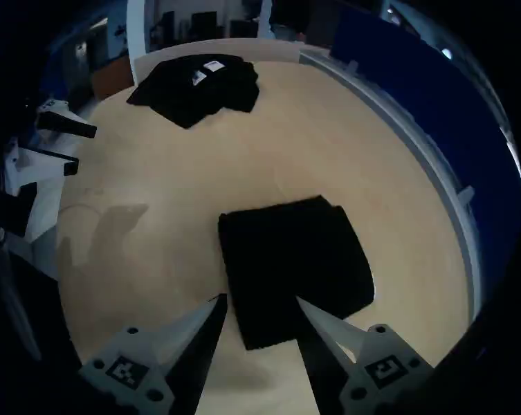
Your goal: Fold towel
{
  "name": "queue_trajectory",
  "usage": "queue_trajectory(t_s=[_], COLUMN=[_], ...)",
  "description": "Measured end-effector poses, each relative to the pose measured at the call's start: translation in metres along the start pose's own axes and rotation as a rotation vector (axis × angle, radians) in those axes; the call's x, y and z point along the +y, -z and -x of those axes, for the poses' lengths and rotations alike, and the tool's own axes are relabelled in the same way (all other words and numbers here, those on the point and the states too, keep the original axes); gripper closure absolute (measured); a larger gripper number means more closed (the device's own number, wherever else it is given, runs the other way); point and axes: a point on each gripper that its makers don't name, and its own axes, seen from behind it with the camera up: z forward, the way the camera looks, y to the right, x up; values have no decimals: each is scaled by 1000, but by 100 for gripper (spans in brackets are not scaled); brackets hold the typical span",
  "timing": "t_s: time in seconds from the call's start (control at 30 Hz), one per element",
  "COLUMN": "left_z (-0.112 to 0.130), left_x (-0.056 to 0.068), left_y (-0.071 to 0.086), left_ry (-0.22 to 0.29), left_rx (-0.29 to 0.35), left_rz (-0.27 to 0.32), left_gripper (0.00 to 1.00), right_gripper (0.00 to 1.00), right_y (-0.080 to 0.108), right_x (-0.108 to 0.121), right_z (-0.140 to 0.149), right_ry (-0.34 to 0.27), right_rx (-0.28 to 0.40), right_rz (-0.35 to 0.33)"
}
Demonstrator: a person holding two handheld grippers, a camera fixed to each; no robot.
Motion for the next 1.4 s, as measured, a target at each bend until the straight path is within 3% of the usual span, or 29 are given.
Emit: queue_trajectory(t_s=[0.3,0.9,1.1,1.4], left_z=[-3,-4,-3,-5], left_x=[5,6,5,4], left_y=[-2,-5,-6,-7], left_ry=[-10,-6,-11,-12], left_rx=[1,0,-2,-3], left_rz=[12,16,15,16], left_gripper=[8,8,8,8], right_gripper=[34,36,46,74], right_y=[7,-9,-11,-14], right_x=[2,-11,-10,-10], right_z=[38,60,62,63], right_ry=[-129,-239,-249,-277], right_rx=[-18,-44,-43,-33], right_rz=[27,43,51,45])
